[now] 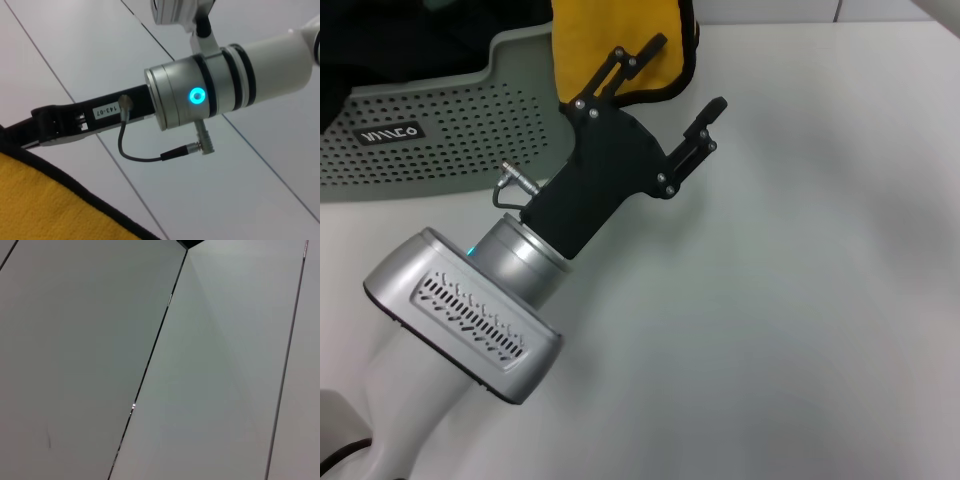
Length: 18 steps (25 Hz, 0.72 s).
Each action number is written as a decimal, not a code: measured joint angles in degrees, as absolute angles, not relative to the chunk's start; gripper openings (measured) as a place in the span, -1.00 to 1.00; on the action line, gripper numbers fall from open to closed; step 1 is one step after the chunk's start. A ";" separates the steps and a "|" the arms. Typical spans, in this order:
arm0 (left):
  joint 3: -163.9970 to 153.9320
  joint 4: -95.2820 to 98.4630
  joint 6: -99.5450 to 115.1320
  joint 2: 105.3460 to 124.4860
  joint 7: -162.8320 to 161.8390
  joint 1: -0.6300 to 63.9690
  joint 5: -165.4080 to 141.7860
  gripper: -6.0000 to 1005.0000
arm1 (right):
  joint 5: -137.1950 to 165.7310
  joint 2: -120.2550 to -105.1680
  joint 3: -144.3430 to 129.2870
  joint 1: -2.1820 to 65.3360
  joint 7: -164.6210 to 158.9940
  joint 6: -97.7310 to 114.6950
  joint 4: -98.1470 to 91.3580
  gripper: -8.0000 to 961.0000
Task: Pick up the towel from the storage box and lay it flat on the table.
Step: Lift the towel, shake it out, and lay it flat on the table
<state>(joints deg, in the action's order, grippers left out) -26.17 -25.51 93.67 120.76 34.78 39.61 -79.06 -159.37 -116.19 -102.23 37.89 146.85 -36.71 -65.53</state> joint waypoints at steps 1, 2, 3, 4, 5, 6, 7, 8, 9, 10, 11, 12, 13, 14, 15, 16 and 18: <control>-25.68 -25.56 93.52 120.76 35.15 39.67 -79.10 0.37 | -159.37 -116.19 -102.30 37.88 146.64 -36.54 -65.65 -0.94; -25.18 -25.65 93.49 120.76 35.50 39.69 -79.12 0.37 | -159.36 -116.19 -102.38 37.80 146.45 -36.47 -65.76 -0.94; -24.60 -25.77 93.50 120.76 35.85 39.69 -79.14 0.37 | -159.36 -116.19 -102.42 37.72 146.40 -36.46 -65.83 -0.93; -24.01 -25.96 93.57 120.76 36.17 39.62 -79.17 0.37 | -159.35 -116.19 -102.47 37.60 146.35 -36.46 -65.92 -0.93; -23.29 -26.14 93.65 120.76 36.52 39.47 -79.24 0.37 | -159.34 -116.19 -102.49 37.48 146.34 -36.46 -65.95 -0.93; -22.48 -26.30 93.68 120.76 36.93 39.25 -79.26 0.37 | -159.34 -116.19 -102.49 37.39 146.34 -36.49 -65.97 -0.93; -22.21 -26.33 93.69 120.76 37.04 39.17 -79.27 0.37 | -159.34 -116.19 -102.54 37.33 146.33 -36.53 -66.00 -0.93; -21.70 -26.38 93.70 120.76 37.27 38.93 -79.24 0.37 | -159.34 -116.19 -102.61 37.29 146.33 -36.59 -66.04 -0.93; -21.53 -26.41 93.70 120.76 37.35 38.77 -79.23 0.37 | -159.34 -116.19 -102.66 37.26 146.33 -36.62 -66.07 -0.93; -21.50 -26.41 93.72 120.76 37.44 38.67 -79.19 0.37 | -159.34 -116.19 -102.70 37.26 146.34 -36.63 -66.12 -0.93; -21.49 -26.42 93.74 120.76 37.57 38.53 -79.20 0.35 | -159.34 -116.19 -102.67 37.20 146.33 -36.64 -66.14 -0.93; -21.48 -26.43 93.77 120.76 37.68 38.42 -79.21 0.33 | -159.34 -116.19 -102.57 37.12 146.33 -36.65 -66.15 -0.92; -21.46 -26.43 93.79 120.76 37.78 38.27 -79.24 0.32 | -159.34 -116.19 -102.40 36.99 146.33 -36.65 -66.15 -0.92; -21.45 -26.45 93.81 120.76 37.82 38.06 -79.24 0.30 | -159.34 -116.19 -102.21 36.88 146.33 -36.65 -66.15 -0.92; -21.45 -26.45 93.81 120.76 37.82 38.06 -79.24 0.28 | -159.34 -116.19 -101.98 36.76 146.33 -36.66 -66.16 -0.92; -21.43 -26.44 93.83 120.76 37.83 37.40 -79.25 0.26 | -159.34 -116.19 -101.87 36.68 146.33 -36.67 -66.16 -0.92; -21.42 -26.38 93.84 120.76 37.84 37.02 -79.25 0.16 | -159.34 -116.19 -101.65 36.38 146.33 -36.71 -66.41 -0.92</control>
